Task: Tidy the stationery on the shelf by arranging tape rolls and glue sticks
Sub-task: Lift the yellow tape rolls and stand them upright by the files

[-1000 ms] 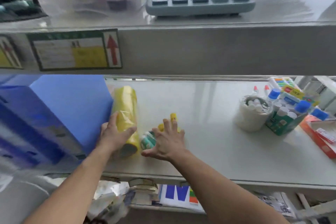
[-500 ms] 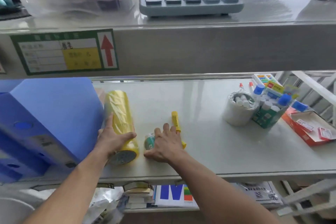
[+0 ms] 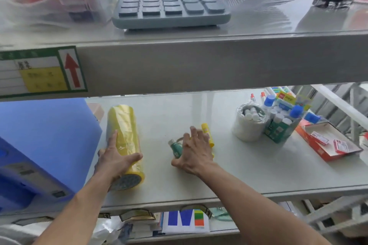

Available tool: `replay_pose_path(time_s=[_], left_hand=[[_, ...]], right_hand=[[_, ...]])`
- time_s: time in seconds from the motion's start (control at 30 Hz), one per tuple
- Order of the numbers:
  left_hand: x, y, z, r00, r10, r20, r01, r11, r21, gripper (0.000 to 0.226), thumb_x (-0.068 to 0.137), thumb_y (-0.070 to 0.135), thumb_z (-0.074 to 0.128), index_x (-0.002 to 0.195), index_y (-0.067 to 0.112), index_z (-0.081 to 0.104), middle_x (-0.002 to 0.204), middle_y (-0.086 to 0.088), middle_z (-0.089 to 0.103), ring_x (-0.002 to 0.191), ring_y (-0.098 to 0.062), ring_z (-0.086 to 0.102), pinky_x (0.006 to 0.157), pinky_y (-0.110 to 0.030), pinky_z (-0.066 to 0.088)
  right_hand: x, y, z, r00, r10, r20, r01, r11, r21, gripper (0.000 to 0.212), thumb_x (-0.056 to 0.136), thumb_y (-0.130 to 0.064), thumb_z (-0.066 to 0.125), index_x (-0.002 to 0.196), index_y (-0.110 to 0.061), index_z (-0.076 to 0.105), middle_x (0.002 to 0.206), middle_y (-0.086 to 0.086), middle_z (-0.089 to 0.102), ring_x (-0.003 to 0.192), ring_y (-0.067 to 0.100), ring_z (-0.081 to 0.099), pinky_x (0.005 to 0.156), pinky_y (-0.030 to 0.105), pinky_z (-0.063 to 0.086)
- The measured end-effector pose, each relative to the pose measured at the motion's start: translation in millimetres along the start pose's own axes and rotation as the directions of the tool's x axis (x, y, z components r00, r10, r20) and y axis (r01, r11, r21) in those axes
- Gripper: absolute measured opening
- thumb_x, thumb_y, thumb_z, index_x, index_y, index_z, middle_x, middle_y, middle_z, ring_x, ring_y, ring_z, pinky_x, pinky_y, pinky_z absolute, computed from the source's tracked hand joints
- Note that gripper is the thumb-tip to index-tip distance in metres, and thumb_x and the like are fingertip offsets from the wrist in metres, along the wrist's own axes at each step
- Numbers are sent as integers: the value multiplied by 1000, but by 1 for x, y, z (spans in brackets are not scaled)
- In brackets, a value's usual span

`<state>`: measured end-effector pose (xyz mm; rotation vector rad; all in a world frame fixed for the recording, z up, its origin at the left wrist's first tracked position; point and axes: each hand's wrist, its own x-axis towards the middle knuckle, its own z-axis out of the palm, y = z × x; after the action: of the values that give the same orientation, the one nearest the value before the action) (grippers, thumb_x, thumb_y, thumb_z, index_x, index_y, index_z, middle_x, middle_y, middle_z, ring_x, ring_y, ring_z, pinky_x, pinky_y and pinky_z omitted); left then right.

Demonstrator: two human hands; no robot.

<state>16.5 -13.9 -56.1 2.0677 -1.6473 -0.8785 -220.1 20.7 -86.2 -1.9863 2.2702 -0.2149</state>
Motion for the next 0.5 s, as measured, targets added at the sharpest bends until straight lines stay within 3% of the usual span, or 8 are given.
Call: replay_pose_path(time_s=[0.07,0.17,0.33,0.4,0.5], left_hand=[[0,-1,1,1000,-1,-7,1,1000,-8,116,68,50,83,151,49,2,144,-17,32,124,-41,44,101,-52,42],[-1,1,1,1000,0,-8,0,1000,-11,115,69,49,83,152,48,3,144,-16,32,124,-40,43,99,-52,43],[-3,6,2,1000,-8,-11,8,1000,15,116,69,50,83,151,49,1,145,-16,30,123,-42,43,101,-53,41],[-6,9,4,1000,-15,5,15,1000,-9,117,69,50,83,151,50,0,145,-16,29,124,-42,42,102,-54,40],[-16,15,12,1000,-18,20,20,998,-67,116,69,51,82,150,52,-1,144,-16,30,122,-42,44,103,-53,40]], right_hand=[[10,15,-1,998,65,23,-64,997,-35,96,62,-71,55,138,-12,48,161,16,17,148,40,11,119,58,7],[22,30,-6,968,225,113,-232,972,44,97,60,-75,52,137,-16,48,164,15,7,148,45,2,112,68,9],[28,37,-11,932,307,191,-320,947,40,98,53,-74,57,133,-17,49,153,15,24,134,43,28,99,52,37],[26,37,-9,939,306,160,-316,948,43,98,53,-73,56,131,-13,51,138,10,38,120,38,39,94,47,41],[15,42,-7,956,261,137,-272,960,70,96,60,-70,56,132,-6,50,125,9,46,112,35,42,96,42,42]])
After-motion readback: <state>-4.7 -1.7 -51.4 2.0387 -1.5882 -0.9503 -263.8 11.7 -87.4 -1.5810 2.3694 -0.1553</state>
